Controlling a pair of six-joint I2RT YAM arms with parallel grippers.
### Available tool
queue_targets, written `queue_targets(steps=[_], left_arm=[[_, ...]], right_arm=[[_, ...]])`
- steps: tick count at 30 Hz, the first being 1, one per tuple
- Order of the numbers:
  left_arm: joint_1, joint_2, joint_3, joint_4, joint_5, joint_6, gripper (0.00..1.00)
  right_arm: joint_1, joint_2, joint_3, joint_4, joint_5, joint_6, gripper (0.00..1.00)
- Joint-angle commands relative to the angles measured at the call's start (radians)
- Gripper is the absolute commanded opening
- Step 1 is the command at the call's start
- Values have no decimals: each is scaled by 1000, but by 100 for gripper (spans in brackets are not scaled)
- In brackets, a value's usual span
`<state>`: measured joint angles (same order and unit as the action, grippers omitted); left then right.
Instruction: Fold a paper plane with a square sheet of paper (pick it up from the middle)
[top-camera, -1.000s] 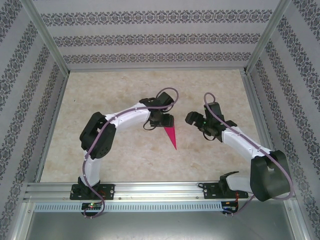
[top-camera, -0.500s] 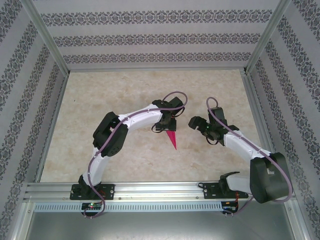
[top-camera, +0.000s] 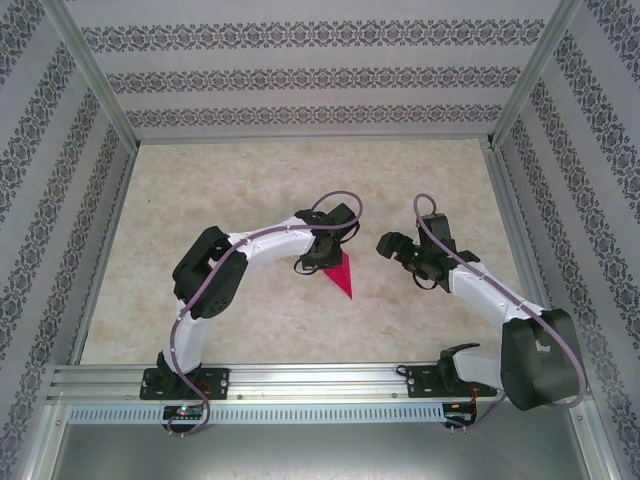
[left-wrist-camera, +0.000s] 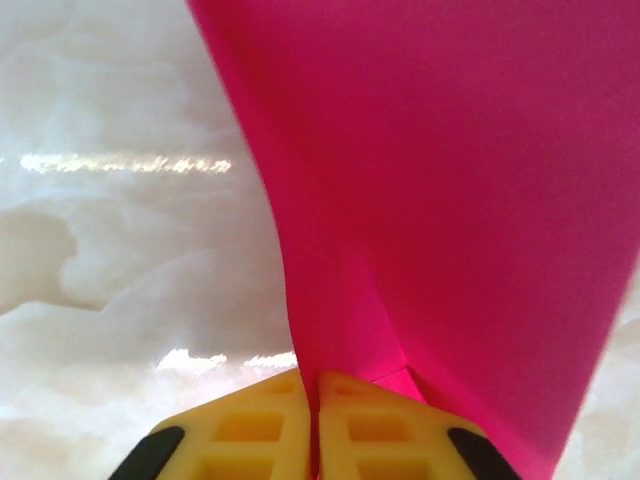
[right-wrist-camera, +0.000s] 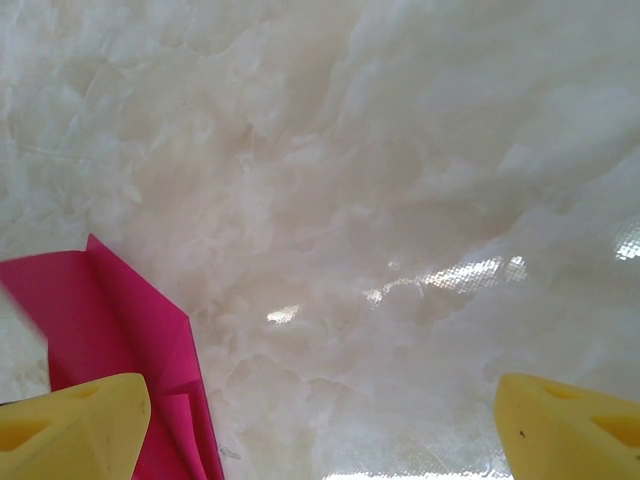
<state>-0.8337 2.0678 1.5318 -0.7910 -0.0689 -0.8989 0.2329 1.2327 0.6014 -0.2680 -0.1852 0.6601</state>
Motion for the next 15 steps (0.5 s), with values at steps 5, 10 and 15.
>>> queue_targets(steps=[5, 10, 15], left_arm=[[2, -113, -50, 221, 60, 122, 0], [26, -181, -99, 341, 192, 198, 0], [92, -215, -198, 507, 357, 206, 0]], right_arm=[[-8, -102, -40, 47, -100, -25, 89], [-5, -149, -56, 102, -171, -3, 88], [4, -145, -51, 171, -165, 38, 86]])
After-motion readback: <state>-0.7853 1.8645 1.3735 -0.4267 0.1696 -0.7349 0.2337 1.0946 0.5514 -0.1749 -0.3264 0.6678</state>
